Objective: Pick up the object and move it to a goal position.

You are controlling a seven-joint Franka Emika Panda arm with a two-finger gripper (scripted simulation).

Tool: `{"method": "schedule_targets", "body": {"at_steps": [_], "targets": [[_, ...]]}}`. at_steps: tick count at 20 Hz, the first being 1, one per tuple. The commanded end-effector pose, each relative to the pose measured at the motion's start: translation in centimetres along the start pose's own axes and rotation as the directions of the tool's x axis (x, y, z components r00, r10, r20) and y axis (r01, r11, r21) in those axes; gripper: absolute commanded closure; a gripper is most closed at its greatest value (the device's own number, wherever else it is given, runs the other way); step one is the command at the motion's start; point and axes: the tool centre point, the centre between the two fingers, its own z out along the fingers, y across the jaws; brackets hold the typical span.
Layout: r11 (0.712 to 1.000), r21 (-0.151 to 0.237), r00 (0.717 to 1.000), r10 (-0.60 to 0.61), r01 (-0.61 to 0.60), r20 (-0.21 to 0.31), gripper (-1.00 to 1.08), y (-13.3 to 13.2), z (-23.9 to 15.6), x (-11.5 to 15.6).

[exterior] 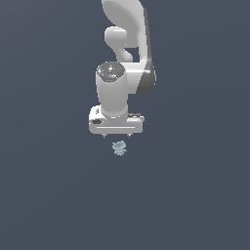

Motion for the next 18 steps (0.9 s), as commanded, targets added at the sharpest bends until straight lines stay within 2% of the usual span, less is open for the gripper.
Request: {"method": "schedule_targets", "body": {"at_steps": [1,10,18], "targets": [[0.999,-0.003,0.999,-0.05,0.05,0.003,-0.92,-0.1,1.4,-0.1],[0.976,-0.005,0.976,-0.216,0.216,0.009,-0.92,-0.5,5.8,-0.4],[0.968,-0.004,0.968,-0.249,0.249,0.011,-0.92,-0.6,6.8,-0.6]]}}
